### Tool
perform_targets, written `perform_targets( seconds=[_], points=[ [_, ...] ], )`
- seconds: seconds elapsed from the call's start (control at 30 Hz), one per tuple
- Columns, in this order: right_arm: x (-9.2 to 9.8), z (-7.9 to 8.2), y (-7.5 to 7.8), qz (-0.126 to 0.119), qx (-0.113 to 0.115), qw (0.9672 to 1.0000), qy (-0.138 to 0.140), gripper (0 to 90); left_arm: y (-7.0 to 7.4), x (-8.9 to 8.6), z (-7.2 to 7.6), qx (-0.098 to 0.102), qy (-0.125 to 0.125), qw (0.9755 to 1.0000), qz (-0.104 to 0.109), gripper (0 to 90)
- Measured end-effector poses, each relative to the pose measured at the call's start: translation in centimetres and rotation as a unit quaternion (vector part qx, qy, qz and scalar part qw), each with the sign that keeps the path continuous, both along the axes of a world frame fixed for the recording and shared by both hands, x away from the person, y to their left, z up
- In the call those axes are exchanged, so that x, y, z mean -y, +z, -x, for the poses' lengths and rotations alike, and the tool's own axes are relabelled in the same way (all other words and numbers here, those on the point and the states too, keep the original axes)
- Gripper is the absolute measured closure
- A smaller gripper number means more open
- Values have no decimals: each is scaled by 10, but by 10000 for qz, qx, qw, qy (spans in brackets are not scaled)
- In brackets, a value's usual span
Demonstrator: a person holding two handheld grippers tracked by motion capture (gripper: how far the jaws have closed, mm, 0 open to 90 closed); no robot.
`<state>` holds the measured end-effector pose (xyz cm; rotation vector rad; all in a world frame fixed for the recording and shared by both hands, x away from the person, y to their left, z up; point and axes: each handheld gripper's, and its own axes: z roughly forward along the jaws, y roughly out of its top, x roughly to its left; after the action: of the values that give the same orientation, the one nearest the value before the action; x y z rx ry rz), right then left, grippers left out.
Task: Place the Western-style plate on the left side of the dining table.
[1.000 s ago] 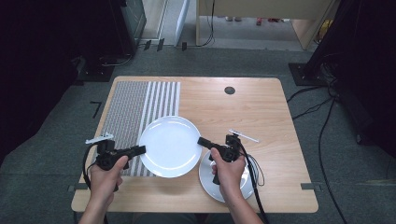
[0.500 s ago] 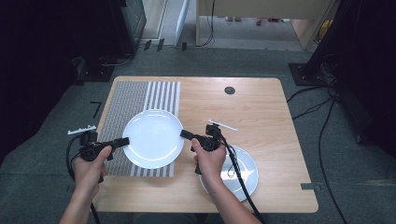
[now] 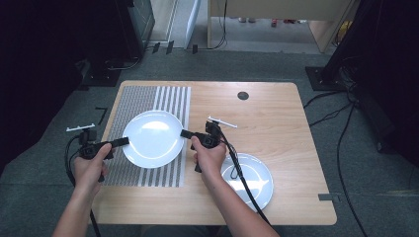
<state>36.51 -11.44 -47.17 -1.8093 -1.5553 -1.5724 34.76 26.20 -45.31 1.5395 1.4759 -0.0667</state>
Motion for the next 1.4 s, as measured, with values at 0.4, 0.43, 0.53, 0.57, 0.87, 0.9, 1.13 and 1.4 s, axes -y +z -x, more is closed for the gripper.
perform_targets(
  seconds=[0.4,0.43,0.53,0.57,0.87,0.9,1.13,1.4],
  points=[
    [-16,-28,-18,64,-280,9995,-156,883,-12,-5,-29,-233,283,9992,-179,779],
    [-19,-32,-21,76,-312,9993,-189,882,-14,-6,-32,-265,320,9990,-186,777],
    [-22,-40,-28,24,-406,9988,-262,883,-20,-9,-41,-365,421,9984,-111,780],
    [-24,-42,-30,19,-423,9987,-292,882,-21,-9,-44,-397,462,9981,-100,781],
    [-35,-61,-40,102,-563,9971,-497,882,-32,-9,-67,-628,766,9949,-179,782],
    [-35,-63,-42,98,-592,9968,-531,882,-33,-9,-69,-656,772,9947,-188,777],
    [-41,-75,-50,12,-726,9948,-719,882,-37,-10,-79,-696,1020,9921,-196,778],
    [-48,-84,-52,86,-725,9942,-795,883,-43,-8,-91,-852,1063,9896,-456,758]
  ],
)
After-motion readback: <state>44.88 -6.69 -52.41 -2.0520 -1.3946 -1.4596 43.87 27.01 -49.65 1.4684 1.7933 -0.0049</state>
